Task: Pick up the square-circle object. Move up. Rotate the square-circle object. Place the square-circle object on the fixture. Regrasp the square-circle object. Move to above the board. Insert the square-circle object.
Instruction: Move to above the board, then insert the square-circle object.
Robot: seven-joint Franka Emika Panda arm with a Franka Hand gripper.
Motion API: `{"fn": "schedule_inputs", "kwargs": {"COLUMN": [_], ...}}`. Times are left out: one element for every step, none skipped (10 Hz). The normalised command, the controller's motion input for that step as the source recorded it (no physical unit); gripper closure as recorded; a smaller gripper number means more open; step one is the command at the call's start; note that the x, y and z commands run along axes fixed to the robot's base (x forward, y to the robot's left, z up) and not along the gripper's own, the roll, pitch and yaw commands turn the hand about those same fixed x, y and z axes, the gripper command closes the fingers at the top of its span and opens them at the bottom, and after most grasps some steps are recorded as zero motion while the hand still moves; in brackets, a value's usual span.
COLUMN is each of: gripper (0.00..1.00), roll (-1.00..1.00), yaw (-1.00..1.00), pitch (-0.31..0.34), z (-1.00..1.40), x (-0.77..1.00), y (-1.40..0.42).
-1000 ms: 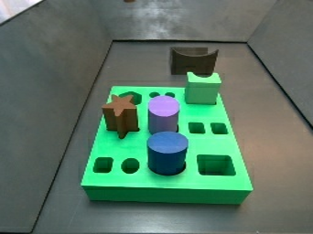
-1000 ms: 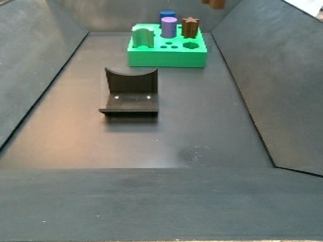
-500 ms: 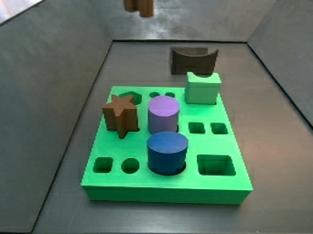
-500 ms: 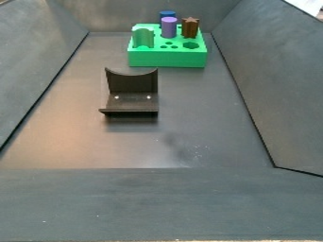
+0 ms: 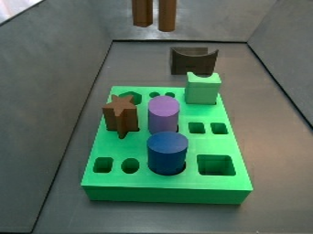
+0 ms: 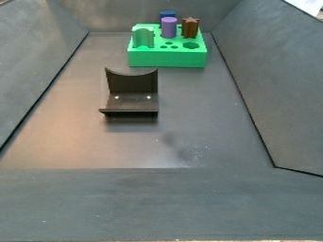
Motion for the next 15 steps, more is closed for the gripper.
{"fn": "schedule_inputs", "kwargs": {"gripper": [1.0, 1.0, 1.0, 1.0, 1.0, 1.0, 1.0, 1.0, 1.0, 1.0, 1.0, 1.0, 1.0, 1.0, 1.0], "roll": [0.09, 0.11, 0.14, 0.16, 0.16, 0.16, 0.16, 0.15, 0.14, 0.13, 0.13, 0.11, 0.06, 0.0, -0.05], "yaw": [1.0, 1.0, 1.0, 0.88, 0.62, 0.31, 0.25, 0.25, 0.24, 0.23, 0.22, 0.21, 0.22, 0.19, 0.15], "pitch": [0.151, 0.184, 0.223, 0.247, 0.231, 0.191, -0.067, -0.054, -0.026, -0.013, -0.021, -0.026, 0.0, 0.0, -0.091], "z": [0.02, 0.01, 0.01, 0.02, 0.01, 0.01, -0.39, -0.45, -0.44, -0.44, -0.4, -0.42, -0.52, -0.58, -0.69], "x": [0.09, 0.09, 0.1, 0.1, 0.11, 0.12, -0.53, -0.49, -0.41, -0.38, -0.38, -0.35, -0.27, -0.21, -0.23], "y": [-0.1, -0.07, -0.06, -0.05, -0.05, -0.05, -0.91, -0.94, -0.99, -1.0, -1.0, -1.0, -0.94, -0.85, -0.67]}}
